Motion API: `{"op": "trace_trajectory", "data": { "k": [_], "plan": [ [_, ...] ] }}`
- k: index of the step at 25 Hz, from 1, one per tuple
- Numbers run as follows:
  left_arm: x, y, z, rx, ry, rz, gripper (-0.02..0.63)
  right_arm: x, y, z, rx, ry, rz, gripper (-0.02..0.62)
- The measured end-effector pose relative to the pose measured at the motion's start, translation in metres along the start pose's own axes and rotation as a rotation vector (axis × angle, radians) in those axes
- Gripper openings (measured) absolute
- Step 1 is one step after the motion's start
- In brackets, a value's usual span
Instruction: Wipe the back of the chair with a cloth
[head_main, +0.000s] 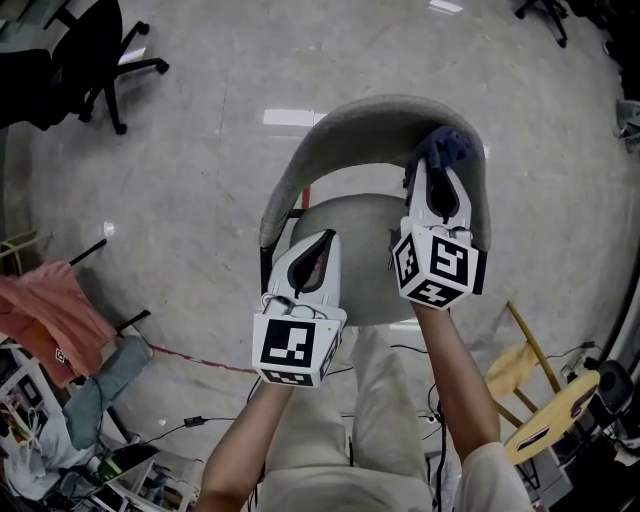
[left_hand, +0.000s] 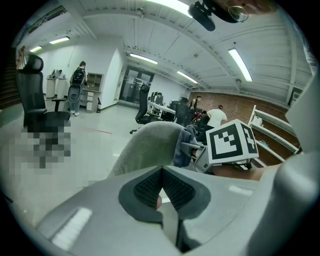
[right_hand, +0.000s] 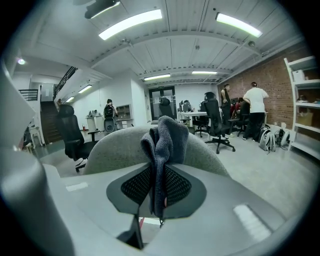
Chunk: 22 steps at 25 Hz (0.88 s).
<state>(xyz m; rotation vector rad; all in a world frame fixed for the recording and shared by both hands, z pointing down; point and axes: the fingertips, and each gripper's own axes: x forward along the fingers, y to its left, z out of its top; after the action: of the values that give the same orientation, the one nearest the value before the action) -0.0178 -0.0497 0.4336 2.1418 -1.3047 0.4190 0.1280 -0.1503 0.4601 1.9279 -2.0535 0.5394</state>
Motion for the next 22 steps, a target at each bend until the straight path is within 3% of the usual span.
{"op": "trace_trajectory", "data": {
  "k": [22],
  "plan": [
    [-0.015,0.037,-0.004,-0.036,-0.014,0.043,0.001,0.02,0.096,-0.005,-0.117,0.009,0.24,0.074]
  ]
}}
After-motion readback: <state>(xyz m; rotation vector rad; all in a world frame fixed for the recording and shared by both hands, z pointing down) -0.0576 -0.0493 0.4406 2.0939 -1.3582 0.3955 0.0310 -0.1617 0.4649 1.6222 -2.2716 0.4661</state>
